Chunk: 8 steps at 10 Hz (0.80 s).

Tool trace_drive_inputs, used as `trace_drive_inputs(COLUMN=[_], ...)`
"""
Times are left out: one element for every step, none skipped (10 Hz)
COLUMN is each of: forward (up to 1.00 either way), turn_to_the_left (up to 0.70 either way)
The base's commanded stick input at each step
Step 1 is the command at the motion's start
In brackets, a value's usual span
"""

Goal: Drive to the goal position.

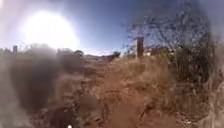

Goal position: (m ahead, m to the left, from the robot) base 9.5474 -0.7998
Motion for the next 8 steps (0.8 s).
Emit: trace_drive_inputs(forward=[0.5, 0.5, 0.5, 0.5, 0.5, 0.5, 0.5, 0.5], turn_to_the_left=[0.0, 0.0, 0.0, 0.06, 0.22, 0.38, 0.16, 0.0])
